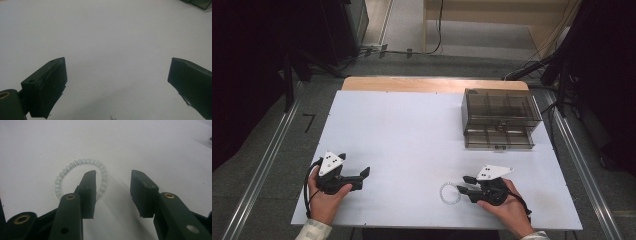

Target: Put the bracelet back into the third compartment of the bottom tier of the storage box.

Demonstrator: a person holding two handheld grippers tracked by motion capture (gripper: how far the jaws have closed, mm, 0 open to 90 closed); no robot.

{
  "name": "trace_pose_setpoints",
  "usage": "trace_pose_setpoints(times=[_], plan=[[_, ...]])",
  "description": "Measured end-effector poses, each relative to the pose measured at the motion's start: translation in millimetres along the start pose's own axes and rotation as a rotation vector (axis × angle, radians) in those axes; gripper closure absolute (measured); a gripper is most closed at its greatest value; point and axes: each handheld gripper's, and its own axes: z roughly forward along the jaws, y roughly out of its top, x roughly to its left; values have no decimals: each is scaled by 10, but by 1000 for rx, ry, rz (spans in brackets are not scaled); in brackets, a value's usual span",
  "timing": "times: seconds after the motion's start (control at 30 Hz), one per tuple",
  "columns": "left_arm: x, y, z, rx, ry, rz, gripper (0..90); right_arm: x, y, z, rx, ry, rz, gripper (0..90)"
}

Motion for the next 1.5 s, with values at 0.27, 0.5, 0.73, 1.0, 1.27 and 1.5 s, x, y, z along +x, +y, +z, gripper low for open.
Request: trace_pose_setpoints(times=[0.27, 0.5, 0.73, 1.0, 1.27, 1.5], plan=[[2, 2, -7, -4, -2, 0, 29, 59, 21, 92, 18, -17, -26, 607], [6, -1, -15, -7, -1, -2, 29, 55, 23, 111, 28, -26, -33, 687], [5, 0, -10, -6, -2, 0, 29, 60, 21, 111, 32, -45, -44, 758], [3, -1, -16, -7, 0, -2, 29, 63, 20, 111, 38, -51, -38, 802], [1, -1, -9, -7, -1, 1, 29, 60, 21, 114, 41, -50, -66, 836], [-2, -1, -6, -5, -2, 2, 29, 39, 22, 108, 41, -34, -51, 847]])
